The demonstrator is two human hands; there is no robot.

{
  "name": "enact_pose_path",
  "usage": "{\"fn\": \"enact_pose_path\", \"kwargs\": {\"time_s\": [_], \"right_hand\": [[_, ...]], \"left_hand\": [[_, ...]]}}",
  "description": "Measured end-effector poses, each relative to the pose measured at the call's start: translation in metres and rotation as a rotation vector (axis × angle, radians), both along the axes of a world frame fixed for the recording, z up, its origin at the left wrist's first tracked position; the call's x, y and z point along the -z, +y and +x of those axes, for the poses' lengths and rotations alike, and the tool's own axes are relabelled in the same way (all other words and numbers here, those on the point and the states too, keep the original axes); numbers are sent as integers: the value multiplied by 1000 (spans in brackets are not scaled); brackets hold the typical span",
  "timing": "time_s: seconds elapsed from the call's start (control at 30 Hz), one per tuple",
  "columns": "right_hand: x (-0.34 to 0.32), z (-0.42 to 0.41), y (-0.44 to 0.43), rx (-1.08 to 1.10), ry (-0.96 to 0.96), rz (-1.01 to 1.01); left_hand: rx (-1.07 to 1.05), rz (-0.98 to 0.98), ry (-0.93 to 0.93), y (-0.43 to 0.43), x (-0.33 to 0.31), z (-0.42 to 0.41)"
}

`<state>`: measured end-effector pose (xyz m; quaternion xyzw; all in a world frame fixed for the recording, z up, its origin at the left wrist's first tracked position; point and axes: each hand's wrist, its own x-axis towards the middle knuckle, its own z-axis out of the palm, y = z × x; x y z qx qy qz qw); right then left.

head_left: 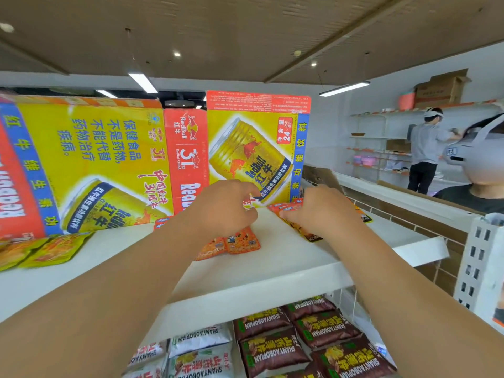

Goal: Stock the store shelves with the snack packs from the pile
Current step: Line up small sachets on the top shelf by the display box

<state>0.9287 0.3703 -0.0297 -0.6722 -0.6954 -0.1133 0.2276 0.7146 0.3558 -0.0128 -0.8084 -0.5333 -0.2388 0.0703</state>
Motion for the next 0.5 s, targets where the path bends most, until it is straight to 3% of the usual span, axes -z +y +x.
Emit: {"fn": "enact_pose_path", "kwargs": {"time_s": [0.5], "right_hand": [[-57,-182,-58,-432,33,76]], "left_hand": [[-267,95,-94,-86,-15,-179]]}}
